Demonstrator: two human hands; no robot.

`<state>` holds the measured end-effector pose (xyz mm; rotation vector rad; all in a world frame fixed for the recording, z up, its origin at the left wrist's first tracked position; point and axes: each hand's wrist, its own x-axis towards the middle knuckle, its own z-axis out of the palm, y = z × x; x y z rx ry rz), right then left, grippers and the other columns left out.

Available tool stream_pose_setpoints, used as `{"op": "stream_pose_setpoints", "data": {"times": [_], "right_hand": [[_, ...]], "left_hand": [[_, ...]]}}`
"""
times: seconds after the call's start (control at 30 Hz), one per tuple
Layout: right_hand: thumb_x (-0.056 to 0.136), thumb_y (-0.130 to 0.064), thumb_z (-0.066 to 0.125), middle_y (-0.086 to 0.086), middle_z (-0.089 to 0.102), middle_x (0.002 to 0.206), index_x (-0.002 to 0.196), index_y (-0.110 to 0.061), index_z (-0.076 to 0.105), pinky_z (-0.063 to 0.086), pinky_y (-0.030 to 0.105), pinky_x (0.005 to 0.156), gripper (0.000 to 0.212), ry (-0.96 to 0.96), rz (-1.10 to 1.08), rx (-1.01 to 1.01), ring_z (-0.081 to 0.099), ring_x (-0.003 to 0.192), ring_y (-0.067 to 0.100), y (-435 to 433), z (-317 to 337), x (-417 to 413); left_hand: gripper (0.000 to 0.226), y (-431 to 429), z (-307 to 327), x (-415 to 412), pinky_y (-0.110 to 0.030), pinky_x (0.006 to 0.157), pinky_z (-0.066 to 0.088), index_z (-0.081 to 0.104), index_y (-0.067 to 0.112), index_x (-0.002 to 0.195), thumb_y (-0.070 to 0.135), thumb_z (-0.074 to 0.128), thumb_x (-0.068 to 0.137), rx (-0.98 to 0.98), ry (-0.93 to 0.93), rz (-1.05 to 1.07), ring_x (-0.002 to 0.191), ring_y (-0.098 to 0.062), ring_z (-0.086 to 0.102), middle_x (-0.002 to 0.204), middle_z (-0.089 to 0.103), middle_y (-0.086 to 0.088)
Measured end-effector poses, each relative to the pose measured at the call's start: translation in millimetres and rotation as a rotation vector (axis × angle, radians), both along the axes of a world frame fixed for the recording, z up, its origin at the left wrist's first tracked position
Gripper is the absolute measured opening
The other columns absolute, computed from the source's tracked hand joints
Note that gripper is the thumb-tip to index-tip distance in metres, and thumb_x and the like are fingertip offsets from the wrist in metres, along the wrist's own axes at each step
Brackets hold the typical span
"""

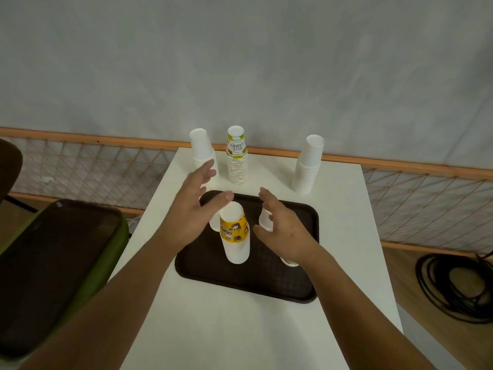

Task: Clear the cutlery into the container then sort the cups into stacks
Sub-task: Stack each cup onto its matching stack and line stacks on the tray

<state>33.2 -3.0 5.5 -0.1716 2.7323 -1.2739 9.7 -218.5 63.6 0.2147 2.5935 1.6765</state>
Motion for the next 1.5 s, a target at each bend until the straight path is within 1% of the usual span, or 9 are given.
{"op": "stream_pose_setpoints", "data": {"times": [0.1,0.27,0.4,0.57,0.83,1.03,1.23,1.4,1.5], "right_hand": [[0.094,-0.024,0.067,-0.011,0.028,0.165,0.16,-0.03,0.018,0.036,0.043,0.119,0.082,0.068,-0.038,-0.019,0.032,0.149,0.015,21,21,-4],[0.094,-0.017,0.066,-0.005,0.037,0.159,0.156,-0.027,0.028,0.041,0.043,0.116,0.074,0.151,-0.269,-0.107,0.039,0.144,0.02,66,36,-26],[0.092,-0.019,0.07,-0.002,0.043,0.153,0.154,-0.024,0.03,0.04,0.029,0.104,0.074,0.15,-0.429,-0.179,0.044,0.131,0.011,107,21,-54],[0.088,-0.03,0.076,0.003,0.028,0.165,0.159,-0.021,0.019,0.036,0.047,0.118,0.091,0.014,-0.569,-0.175,0.033,0.149,0.027,153,-31,-93],[0.083,-0.04,0.081,0.004,0.026,0.165,0.16,-0.022,0.016,0.035,0.048,0.119,0.102,-0.168,-0.537,-0.168,0.032,0.149,0.029,180,-117,-150],[0.079,-0.051,0.08,0.006,0.032,0.161,0.159,-0.021,0.015,0.028,0.05,0.119,0.108,-0.201,-0.474,-0.129,0.032,0.147,0.034,179,-156,-185],[0.071,-0.055,0.085,0.002,0.044,0.153,0.157,-0.022,0.017,0.032,0.045,0.112,0.115,-0.185,-0.458,-0.056,0.036,0.139,0.032,175,-177,-206],[0.066,-0.06,0.085,-0.003,0.049,0.147,0.155,-0.029,0.02,0.041,0.047,0.107,0.114,-0.179,-0.475,0.006,0.038,0.134,0.03,170,-186,-215],[0.062,-0.063,0.084,-0.003,0.052,0.14,0.148,-0.038,0.03,0.048,0.045,0.103,0.104,-0.183,-0.51,0.0,0.043,0.128,0.027,166,-189,-217]], "left_hand": [[0.062,23,37,-19,-0.044,0.118,0.04,0.043,0.035,0.15,0.043,0.064,0.092,0.06,0.143,0.051,0.136,-0.002,0.045,0.145,0.051,0.01],[0.049,79,64,-61,-0.041,0.113,0.046,0.048,0.041,0.146,0.046,0.059,0.098,-0.082,0.255,-0.033,0.132,-0.005,0.048,0.142,0.049,0.008],[0.046,128,60,-92,-0.036,0.112,0.046,0.049,0.043,0.146,0.044,0.058,0.101,-0.225,0.236,-0.134,0.129,-0.007,0.05,0.141,0.046,0.009],[0.047,180,33,-137,-0.034,0.111,0.046,0.047,0.046,0.146,0.044,0.059,0.1,-0.376,0.19,-0.253,0.124,-0.009,0.052,0.14,0.043,0.008],[0.043,232,-29,-204,-0.032,0.11,0.044,0.054,0.044,0.143,0.04,0.059,0.101,-0.502,0.164,-0.298,0.126,-0.015,0.054,0.144,0.044,0.005],[0.041,251,-56,-229,-0.031,0.111,0.043,0.056,0.038,0.143,0.041,0.055,0.102,-0.545,0.162,-0.287,0.128,-0.018,0.054,0.15,0.046,0.002],[0.034,256,-68,-239,-0.02,0.099,0.044,0.066,0.029,0.134,0.031,0.062,0.101,-0.463,0.208,-0.233,0.115,-0.015,0.062,0.135,0.06,0.002],[0.029,256,-70,-246,-0.036,0.094,0.059,0.069,0.036,0.122,0.033,0.072,0.093,-0.262,-0.002,-0.205,0.109,-0.012,0.066,0.121,0.067,0.01],[0.03,253,-68,-249,-0.045,0.085,0.063,0.07,0.038,0.119,0.031,0.076,0.091,-0.148,-0.142,-0.212,0.109,-0.017,0.067,0.11,0.072,0.005]]}}
